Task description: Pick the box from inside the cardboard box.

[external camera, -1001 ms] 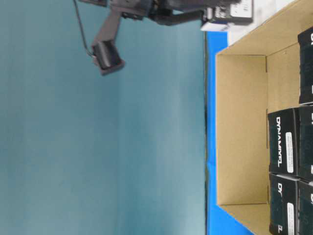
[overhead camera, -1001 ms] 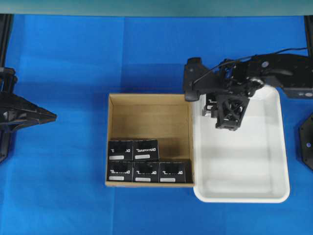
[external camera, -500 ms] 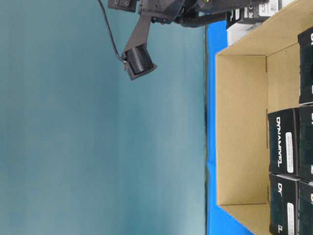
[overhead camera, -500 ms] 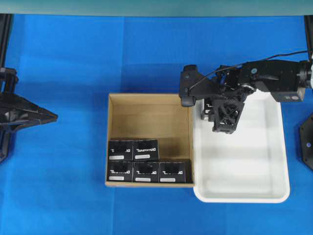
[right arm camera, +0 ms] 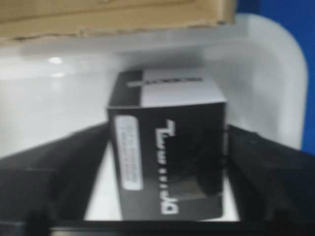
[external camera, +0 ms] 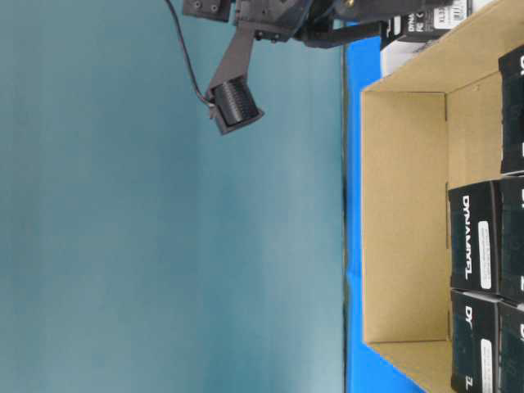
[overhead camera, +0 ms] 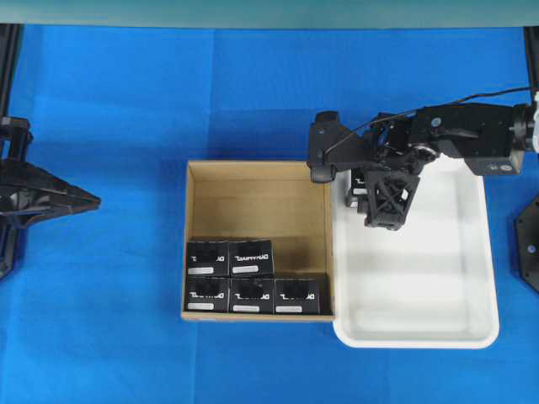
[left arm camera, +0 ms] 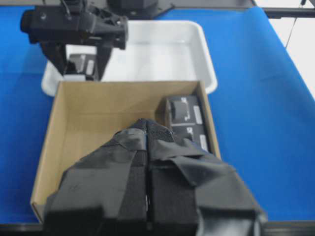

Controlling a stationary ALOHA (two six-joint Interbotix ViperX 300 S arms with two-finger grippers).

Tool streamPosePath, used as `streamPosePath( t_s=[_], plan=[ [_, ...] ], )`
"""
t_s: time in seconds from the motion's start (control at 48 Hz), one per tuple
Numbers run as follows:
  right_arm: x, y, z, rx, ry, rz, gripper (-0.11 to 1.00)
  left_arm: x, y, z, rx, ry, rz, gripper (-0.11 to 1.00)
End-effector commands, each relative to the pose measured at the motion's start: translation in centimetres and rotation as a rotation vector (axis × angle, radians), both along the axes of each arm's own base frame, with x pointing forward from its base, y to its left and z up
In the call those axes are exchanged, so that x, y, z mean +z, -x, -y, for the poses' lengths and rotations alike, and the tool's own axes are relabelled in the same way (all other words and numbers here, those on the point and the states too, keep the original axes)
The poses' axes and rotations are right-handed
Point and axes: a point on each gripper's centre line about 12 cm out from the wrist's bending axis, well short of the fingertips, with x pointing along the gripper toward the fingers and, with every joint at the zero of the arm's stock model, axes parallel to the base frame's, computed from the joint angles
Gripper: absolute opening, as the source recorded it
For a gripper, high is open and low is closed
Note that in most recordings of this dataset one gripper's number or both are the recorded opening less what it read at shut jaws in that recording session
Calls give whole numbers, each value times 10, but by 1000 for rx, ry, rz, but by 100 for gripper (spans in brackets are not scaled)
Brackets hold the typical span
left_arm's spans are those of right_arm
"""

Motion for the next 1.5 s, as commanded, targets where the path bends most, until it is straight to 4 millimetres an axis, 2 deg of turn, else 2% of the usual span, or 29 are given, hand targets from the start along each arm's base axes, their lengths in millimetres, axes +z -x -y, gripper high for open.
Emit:
streamPosePath(
  t_s=[0.0,0.063,0.167,0.271,0.584,0.771,0.897,1.48],
  plan=[
    [1,-3,-1,-2,-2,8,94,10,-2,0,-2,1,26,-7],
    [0,-3,-1,-3,-3,7,98,10,-2,0,-2,1,25,-7],
    [4,-4,-1,-5,-5,14,97,10,-2,0,-2,1,26,-7],
    [17,-5,0,-13,-4,25,97,11,-2,0,-2,1,29,-7],
    [96,0,6,-30,27,142,97,12,-2,0,-2,1,32,-7],
    [126,9,7,-36,44,192,97,13,-2,0,-2,0,34,-7],
    [132,12,7,-36,48,208,97,12,-2,0,-2,0,32,-7],
    [131,13,6,-36,48,206,97,13,-1,0,-2,0,37,-7]
  ],
)
